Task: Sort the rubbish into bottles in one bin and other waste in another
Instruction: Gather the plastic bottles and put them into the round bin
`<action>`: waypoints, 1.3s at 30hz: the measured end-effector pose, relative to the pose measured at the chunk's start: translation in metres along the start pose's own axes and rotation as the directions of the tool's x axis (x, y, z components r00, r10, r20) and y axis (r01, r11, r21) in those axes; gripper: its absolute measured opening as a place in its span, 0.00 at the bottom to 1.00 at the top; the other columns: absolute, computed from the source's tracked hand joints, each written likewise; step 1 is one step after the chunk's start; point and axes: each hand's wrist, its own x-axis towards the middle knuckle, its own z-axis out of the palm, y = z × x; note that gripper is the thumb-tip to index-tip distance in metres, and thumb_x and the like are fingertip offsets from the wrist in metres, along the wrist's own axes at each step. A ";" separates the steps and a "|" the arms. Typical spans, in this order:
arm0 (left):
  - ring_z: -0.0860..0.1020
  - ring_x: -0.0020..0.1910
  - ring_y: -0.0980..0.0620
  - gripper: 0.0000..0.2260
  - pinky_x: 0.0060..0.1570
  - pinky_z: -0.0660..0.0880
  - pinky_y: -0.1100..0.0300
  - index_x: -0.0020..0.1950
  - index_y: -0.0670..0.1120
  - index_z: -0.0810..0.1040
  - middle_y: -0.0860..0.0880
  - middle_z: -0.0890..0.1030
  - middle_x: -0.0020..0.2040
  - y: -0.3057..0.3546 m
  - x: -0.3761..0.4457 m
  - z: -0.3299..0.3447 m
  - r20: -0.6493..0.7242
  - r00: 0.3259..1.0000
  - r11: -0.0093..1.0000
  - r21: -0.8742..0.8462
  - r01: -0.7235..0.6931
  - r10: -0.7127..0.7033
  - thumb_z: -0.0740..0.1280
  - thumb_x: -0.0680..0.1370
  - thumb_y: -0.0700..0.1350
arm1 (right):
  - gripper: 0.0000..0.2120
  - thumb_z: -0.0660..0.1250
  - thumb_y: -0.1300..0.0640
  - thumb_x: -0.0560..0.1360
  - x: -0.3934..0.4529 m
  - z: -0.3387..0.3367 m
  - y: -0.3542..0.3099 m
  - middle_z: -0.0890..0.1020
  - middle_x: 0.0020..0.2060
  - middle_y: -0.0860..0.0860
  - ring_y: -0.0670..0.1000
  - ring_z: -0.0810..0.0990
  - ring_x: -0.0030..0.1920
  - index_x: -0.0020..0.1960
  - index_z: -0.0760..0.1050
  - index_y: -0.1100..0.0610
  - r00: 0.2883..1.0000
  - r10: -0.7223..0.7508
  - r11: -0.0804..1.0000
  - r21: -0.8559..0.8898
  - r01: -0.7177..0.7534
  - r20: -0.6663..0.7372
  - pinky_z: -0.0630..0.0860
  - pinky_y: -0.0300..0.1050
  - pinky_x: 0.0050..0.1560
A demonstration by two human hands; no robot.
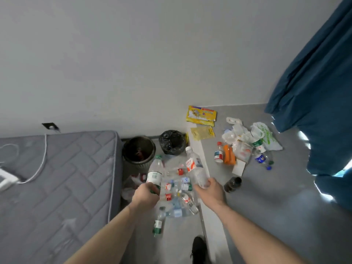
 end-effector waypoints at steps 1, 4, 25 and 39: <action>0.82 0.45 0.49 0.08 0.46 0.81 0.57 0.36 0.54 0.82 0.53 0.82 0.45 -0.017 -0.003 -0.017 -0.013 1.000 1.000 -0.005 0.013 -0.013 0.70 0.67 0.40 | 0.22 0.72 0.37 0.65 -0.011 0.013 -0.010 0.81 0.45 0.48 0.52 0.79 0.43 0.50 0.74 0.50 1.000 0.003 1.000 -0.020 -0.002 0.026 0.74 0.43 0.41; 0.80 0.46 0.48 0.08 0.49 0.80 0.57 0.39 0.54 0.83 0.54 0.81 0.44 -0.053 -0.007 -0.058 -0.047 0.998 0.999 -0.010 0.049 -0.050 0.70 0.69 0.40 | 0.18 0.71 0.37 0.65 -0.040 0.043 -0.041 0.81 0.45 0.47 0.52 0.80 0.44 0.46 0.72 0.48 0.995 -0.004 0.999 -0.036 0.008 0.103 0.76 0.44 0.43; 0.82 0.45 0.48 0.08 0.48 0.82 0.54 0.38 0.56 0.83 0.51 0.83 0.46 -0.053 0.130 -0.133 0.044 0.991 0.983 -0.128 0.128 -0.123 0.68 0.64 0.44 | 0.25 0.71 0.37 0.66 0.043 0.133 -0.164 0.79 0.50 0.47 0.50 0.80 0.50 0.56 0.72 0.49 0.962 0.075 0.994 -0.100 -0.050 0.264 0.78 0.46 0.52; 0.82 0.48 0.49 0.07 0.52 0.82 0.54 0.42 0.60 0.84 0.51 0.83 0.49 -0.039 0.269 -0.167 0.110 0.978 0.979 -0.080 0.188 -0.179 0.71 0.68 0.48 | 0.27 0.71 0.39 0.72 0.132 0.172 -0.209 0.76 0.46 0.44 0.45 0.76 0.44 0.64 0.74 0.53 0.953 0.155 0.987 -0.077 -0.139 0.260 0.71 0.41 0.42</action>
